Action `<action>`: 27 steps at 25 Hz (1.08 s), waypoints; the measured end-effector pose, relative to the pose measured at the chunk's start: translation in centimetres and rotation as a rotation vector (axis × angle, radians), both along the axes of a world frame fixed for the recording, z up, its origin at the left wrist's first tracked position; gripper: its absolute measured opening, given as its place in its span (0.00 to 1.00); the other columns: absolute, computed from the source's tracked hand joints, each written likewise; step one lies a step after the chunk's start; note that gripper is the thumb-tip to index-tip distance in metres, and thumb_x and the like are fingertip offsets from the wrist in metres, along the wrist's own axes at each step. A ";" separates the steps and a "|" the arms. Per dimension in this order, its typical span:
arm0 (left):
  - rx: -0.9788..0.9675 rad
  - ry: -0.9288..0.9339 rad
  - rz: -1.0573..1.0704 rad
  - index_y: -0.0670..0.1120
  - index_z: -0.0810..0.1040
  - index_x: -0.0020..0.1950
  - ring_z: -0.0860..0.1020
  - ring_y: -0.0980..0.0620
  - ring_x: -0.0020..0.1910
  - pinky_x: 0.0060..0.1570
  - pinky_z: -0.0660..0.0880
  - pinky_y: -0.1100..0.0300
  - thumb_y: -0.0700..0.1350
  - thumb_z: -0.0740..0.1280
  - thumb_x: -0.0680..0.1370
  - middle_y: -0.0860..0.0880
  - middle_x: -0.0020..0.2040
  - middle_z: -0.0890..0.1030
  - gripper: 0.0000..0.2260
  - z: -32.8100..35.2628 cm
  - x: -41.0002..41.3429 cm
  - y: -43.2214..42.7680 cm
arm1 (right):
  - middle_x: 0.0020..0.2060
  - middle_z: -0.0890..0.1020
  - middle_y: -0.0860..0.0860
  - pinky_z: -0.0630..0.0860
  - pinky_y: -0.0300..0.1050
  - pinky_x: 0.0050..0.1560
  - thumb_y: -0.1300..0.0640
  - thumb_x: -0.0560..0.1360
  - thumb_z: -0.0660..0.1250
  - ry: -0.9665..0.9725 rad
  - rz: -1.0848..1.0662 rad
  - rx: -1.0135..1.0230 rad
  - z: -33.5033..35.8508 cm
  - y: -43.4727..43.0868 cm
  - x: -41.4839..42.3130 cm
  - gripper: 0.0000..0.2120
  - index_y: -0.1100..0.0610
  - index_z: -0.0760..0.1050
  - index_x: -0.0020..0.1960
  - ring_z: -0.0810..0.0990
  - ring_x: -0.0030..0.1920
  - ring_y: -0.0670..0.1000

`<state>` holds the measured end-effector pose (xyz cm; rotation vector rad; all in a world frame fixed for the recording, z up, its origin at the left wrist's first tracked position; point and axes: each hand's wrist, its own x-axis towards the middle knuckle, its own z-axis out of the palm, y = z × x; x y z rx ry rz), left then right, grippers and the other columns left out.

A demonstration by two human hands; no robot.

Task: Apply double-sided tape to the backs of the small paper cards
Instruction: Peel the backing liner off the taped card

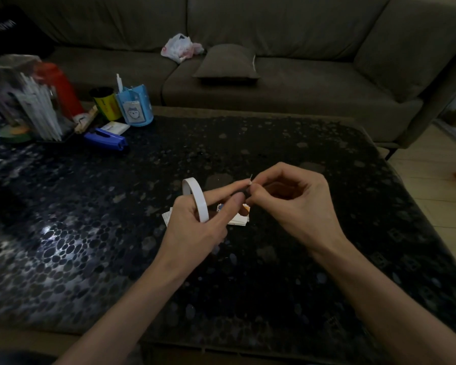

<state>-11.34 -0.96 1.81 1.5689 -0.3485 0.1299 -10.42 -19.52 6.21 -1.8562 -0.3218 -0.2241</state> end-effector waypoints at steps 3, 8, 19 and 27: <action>-0.027 0.010 -0.008 0.50 0.85 0.64 0.70 0.50 0.23 0.22 0.68 0.64 0.46 0.68 0.82 0.44 0.42 0.87 0.12 0.4 -0.1 0.0 | 0.43 0.87 0.47 0.83 0.38 0.50 0.62 0.75 0.75 0.011 0.001 0.010 0.0 0.0 0.0 0.04 0.54 0.84 0.46 0.87 0.44 0.46; -0.054 0.026 0.006 0.50 0.86 0.62 0.72 0.57 0.25 0.25 0.69 0.69 0.47 0.68 0.82 0.46 0.43 0.87 0.11 0.8 -0.2 0.2 | 0.43 0.86 0.49 0.84 0.44 0.51 0.58 0.75 0.74 0.007 -0.014 0.007 -0.1 0.1 0.1 0.01 0.54 0.83 0.46 0.87 0.45 0.49; 0.004 0.034 0.018 0.51 0.84 0.65 0.74 0.54 0.26 0.26 0.71 0.66 0.47 0.69 0.81 0.46 0.43 0.87 0.13 0.5 -0.2 0.0 | 0.44 0.86 0.45 0.82 0.36 0.48 0.60 0.76 0.75 -0.049 -0.029 -0.007 -0.7 0.4 0.3 0.04 0.54 0.83 0.50 0.86 0.46 0.45; -0.083 0.119 0.045 0.52 0.86 0.61 0.72 0.57 0.26 0.26 0.68 0.69 0.47 0.68 0.82 0.44 0.43 0.86 0.10 0.8 0.0 0.3 | 0.41 0.85 0.45 0.81 0.34 0.48 0.58 0.75 0.74 -0.038 -0.108 -0.018 -0.9 0.2 0.5 0.04 0.50 0.82 0.47 0.86 0.43 0.43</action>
